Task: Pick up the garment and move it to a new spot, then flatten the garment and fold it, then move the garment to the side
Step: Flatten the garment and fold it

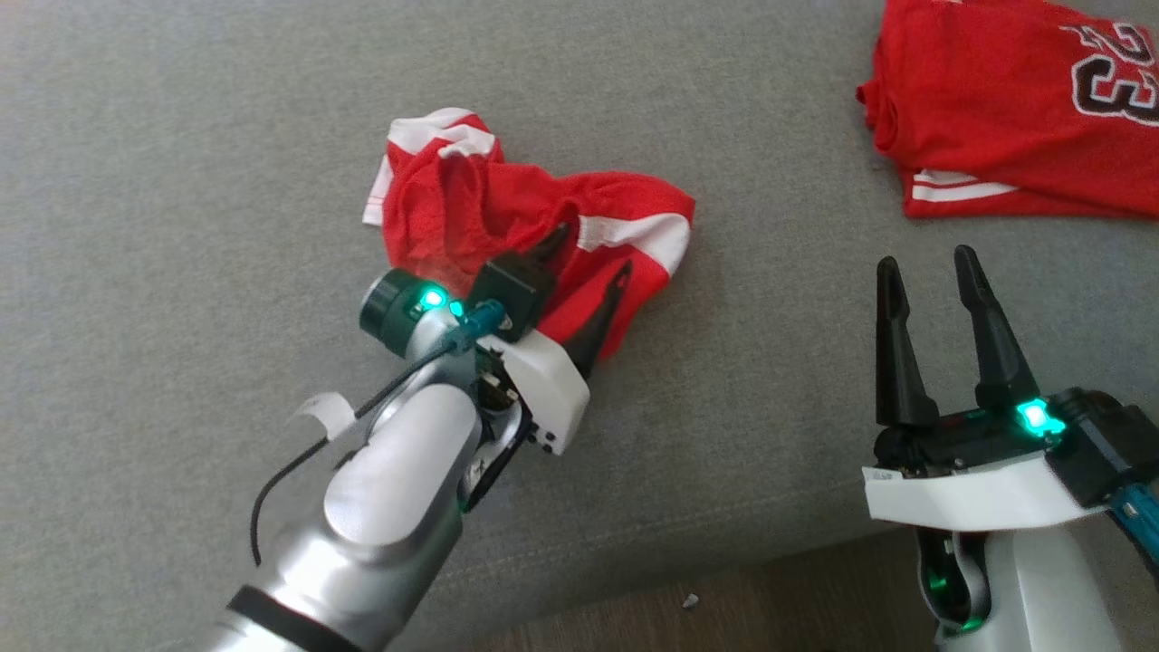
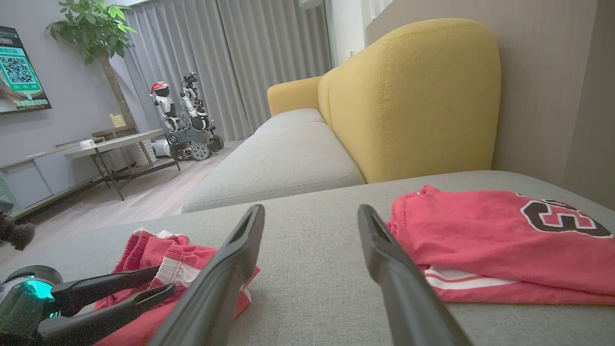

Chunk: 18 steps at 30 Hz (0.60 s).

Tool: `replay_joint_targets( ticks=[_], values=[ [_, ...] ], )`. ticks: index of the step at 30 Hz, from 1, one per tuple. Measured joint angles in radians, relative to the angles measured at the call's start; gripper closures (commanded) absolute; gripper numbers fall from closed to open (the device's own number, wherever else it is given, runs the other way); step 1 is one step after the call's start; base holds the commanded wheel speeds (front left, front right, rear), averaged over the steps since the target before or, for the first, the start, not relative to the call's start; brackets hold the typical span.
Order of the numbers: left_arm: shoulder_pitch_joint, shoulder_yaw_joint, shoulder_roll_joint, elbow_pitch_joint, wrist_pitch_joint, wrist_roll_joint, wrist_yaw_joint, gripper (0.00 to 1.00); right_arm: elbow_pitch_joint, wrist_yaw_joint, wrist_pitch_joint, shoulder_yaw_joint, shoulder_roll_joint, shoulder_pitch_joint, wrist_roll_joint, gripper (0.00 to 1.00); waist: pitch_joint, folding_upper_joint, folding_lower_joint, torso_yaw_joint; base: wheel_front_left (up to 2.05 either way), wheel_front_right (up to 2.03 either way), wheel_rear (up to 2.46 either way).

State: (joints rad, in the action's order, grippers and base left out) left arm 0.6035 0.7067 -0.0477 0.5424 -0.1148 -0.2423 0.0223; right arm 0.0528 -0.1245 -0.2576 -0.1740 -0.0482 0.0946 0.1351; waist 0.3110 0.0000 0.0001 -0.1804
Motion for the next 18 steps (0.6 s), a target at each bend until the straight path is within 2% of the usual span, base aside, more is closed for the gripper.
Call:
replay_joint_targets(
  ticks=[5, 6, 7, 9, 11, 18],
  values=[
    [0.036, 0.017, 0.000, 0.044, -0.013, -0.029, -0.010, 0.00, 0.000, 0.000, 0.000, 0.000, 0.000, 0.000, 0.001, 0.00, 0.010, 0.0000, 0.0000, -0.015, 0.00, 0.00, 0.00],
    [0.042, 0.018, 0.000, 0.050, -0.020, -0.035, -0.015, 0.16, 0.000, 0.000, 0.000, 0.000, 0.000, 0.000, 0.001, 0.00, 0.011, 0.0000, 0.0000, -0.016, 0.00, 0.00, 0.00],
    [0.048, 0.019, 0.000, 0.058, -0.021, -0.036, -0.015, 0.50, 0.000, 0.000, 0.000, 0.000, 0.000, 0.000, 0.001, 0.00, 0.012, 0.0000, 0.0000, -0.017, 0.00, 0.00, 0.00],
    [0.054, 0.020, 0.000, 0.066, -0.026, -0.044, -0.015, 1.00, 0.000, 0.000, 0.000, 0.000, 0.000, 0.000, 0.001, 0.00, 0.012, 0.0000, 0.0000, -0.018, 0.00, 0.00, 0.00],
    [0.063, 0.022, 0.000, 0.072, -0.038, -0.064, -0.013, 1.00, 0.000, 0.000, 0.000, 0.001, 0.000, 0.000, 0.002, 0.00, 0.013, 0.0000, 0.0000, -0.018, 0.00, 0.00, 0.00],
    [0.079, 0.026, 0.001, 0.039, -0.020, -0.205, 0.035, 1.00, 0.001, 0.000, 0.000, 0.012, 0.000, 0.000, 0.002, 0.00, -0.002, 0.0000, 0.0000, -0.001, 0.00, 0.00, 0.00]
  ],
)
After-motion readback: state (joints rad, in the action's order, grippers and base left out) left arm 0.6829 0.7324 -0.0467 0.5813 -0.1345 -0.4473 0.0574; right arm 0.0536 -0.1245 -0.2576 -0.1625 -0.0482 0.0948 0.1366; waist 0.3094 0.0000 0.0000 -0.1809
